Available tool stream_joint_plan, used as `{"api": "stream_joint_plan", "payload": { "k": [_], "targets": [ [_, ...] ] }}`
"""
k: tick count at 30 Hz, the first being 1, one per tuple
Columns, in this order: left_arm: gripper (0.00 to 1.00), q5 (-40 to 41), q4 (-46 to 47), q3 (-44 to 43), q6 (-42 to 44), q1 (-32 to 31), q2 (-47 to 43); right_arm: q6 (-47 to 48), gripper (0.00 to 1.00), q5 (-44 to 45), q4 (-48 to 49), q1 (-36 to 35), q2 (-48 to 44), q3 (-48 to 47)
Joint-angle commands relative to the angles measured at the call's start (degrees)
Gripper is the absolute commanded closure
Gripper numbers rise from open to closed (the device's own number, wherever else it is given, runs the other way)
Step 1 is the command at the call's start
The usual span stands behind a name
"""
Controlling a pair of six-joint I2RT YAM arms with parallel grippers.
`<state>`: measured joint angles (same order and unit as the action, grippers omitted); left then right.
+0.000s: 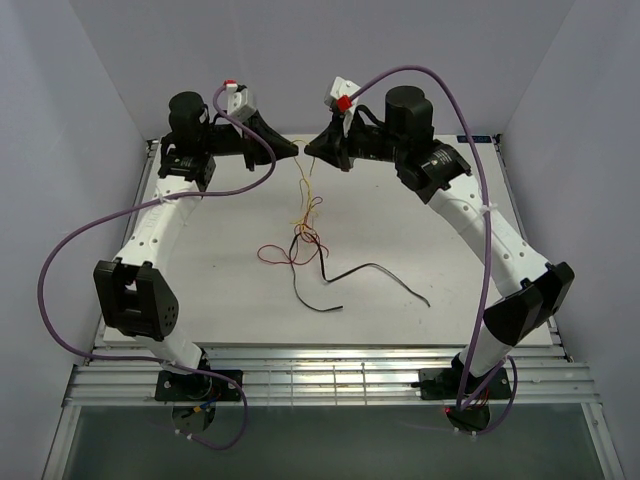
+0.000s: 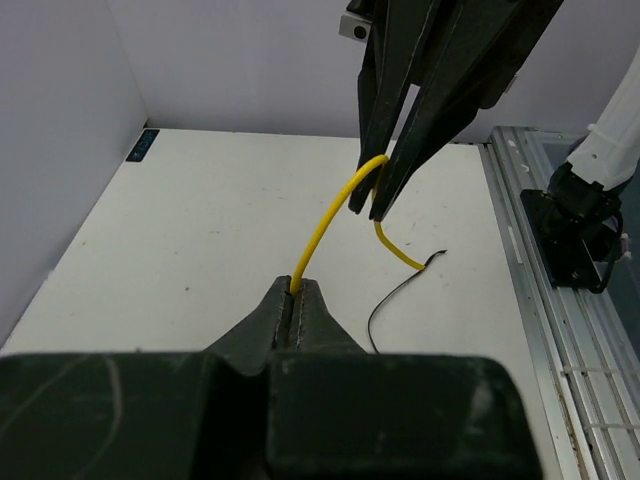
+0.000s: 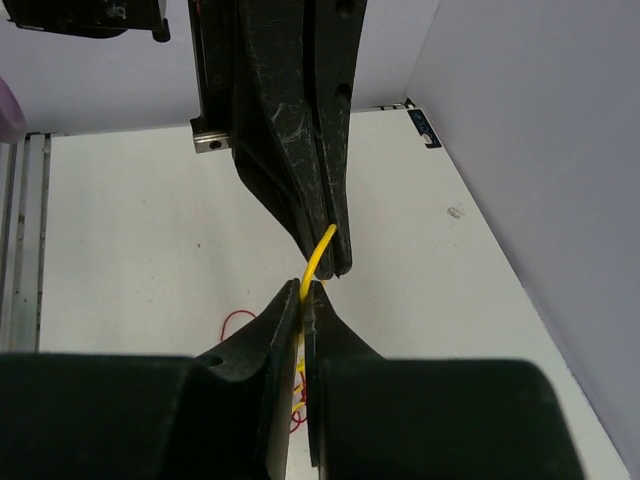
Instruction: Untangle the cables
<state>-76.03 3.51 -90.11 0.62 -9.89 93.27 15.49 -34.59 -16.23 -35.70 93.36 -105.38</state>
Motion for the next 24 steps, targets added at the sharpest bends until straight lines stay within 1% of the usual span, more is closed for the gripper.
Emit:
{"api": "stream_joint_plan", "payload": {
  "k": [1, 2, 3, 4, 5, 6, 7, 8, 9, 10, 11, 13, 16, 17, 18, 19, 20, 21, 22, 23, 24],
  "targets": [
    [1.0, 5.2, -0.7, -1.2, -1.7, -0.2, -2.5, -2.9, 0.89, 3.6, 5.1, -0.2, -1.1, 1.4],
    [1.0, 8.4, -0.1, -2.4, -3.2, -0.1, -2.2, -3.4, 0.39, 4.4, 7.0, -0.2, -1.3, 4.0],
    [1.0, 15.8, 0.7, -6.2, -4.5, 0.0, -2.1, -3.6, 0.1, 5.2, 8.2, -0.1, -1.6, 6.1],
    [1.0, 18.7, 2.3, -8.7, -6.2, 0.0, -1.7, -5.1, 0.1, 6.2, 10.0, 0.2, -2.3, 8.8],
    [1.0, 21.2, 3.1, -11.4, -6.7, 0.2, -1.3, -6.6, 0.1, 6.2, 14.6, 0.8, -2.5, 11.5],
    [1.0, 24.8, 4.0, -17.8, -6.9, 0.1, 0.2, -8.5, 0.1, 6.0, 17.3, 1.2, -2.4, 16.4],
    [1.0, 26.2, 5.0, -21.8, -7.0, 0.1, 1.4, -12.1, 0.1, 5.2, 19.6, 1.4, -1.7, 18.3],
    [1.0, 28.0, 5.3, -26.7, -7.1, 0.1, 2.9, -13.5, 0.1, 5.1, 21.4, 1.4, -1.1, 19.7],
    [1.0, 30.2, 5.3, -32.1, -7.0, 0.2, 6.9, -14.6, 0.1, 4.7, 23.8, 1.4, -0.4, 21.4],
    [1.0, 35.4, 5.4, -43.8, -6.9, 0.1, 9.2, -18.3, 0.1, 4.4, 25.1, 1.4, 1.0, 22.2],
    [1.0, 37.2, 5.7, -49.7, -5.5, 0.3, 11.3, -19.8, 0.1, 4.4, 26.4, 1.4, 1.6, 22.8],
    [1.0, 38.5, 11.2, -58.5, -3.5, 0.5, 14.5, -21.2, 0.1, 5.2, 29.6, 1.3, 3.4, 24.9],
    [1.0, 38.1, 18.1, -56.4, -4.4, 0.6, 12.0, -22.4, 0.1, 6.5, 30.1, 1.3, 6.5, 25.0],
    [1.0, 36.4, 18.0, -55.3, -5.6, 0.7, 11.5, -22.6, 0.07, 6.5, 30.1, 1.3, 7.4, 24.5],
    [1.0, 35.1, 17.9, -53.8, -8.2, 0.7, 10.8, -22.7, 0.02, 6.5, 30.1, 1.3, 8.2, 24.0],
    [1.0, 33.8, 17.8, -51.9, -9.0, 0.7, 9.8, -22.8, 0.09, 6.6, 30.3, 1.3, 10.0, 23.3],
    [1.0, 32.6, 17.8, -47.6, -9.8, 0.8, 8.0, -23.1, 0.29, 7.3, 30.4, 1.4, 10.9, 21.6],
    [1.0, 32.8, 17.7, -46.2, -12.2, 0.8, 7.4, -24.3, 0.35, 8.3, 30.4, 1.4, 11.7, 20.7],
    [1.0, 32.9, 17.2, -45.3, -13.5, 0.8, 6.9, -24.9, 0.38, 9.6, 30.1, 1.6, 13.1, 19.8],
    [1.0, 32.8, 16.7, -45.0, -14.8, 0.7, 6.8, -25.7, 0.36, 9.8, 30.2, 1.9, 13.4, 18.1],
    [1.0, 31.8, 16.3, -44.9, -16.0, 0.7, 6.7, -27.2, 0.28, 10.1, 30.5, 2.0, 13.4, 17.6]
  ]
}}
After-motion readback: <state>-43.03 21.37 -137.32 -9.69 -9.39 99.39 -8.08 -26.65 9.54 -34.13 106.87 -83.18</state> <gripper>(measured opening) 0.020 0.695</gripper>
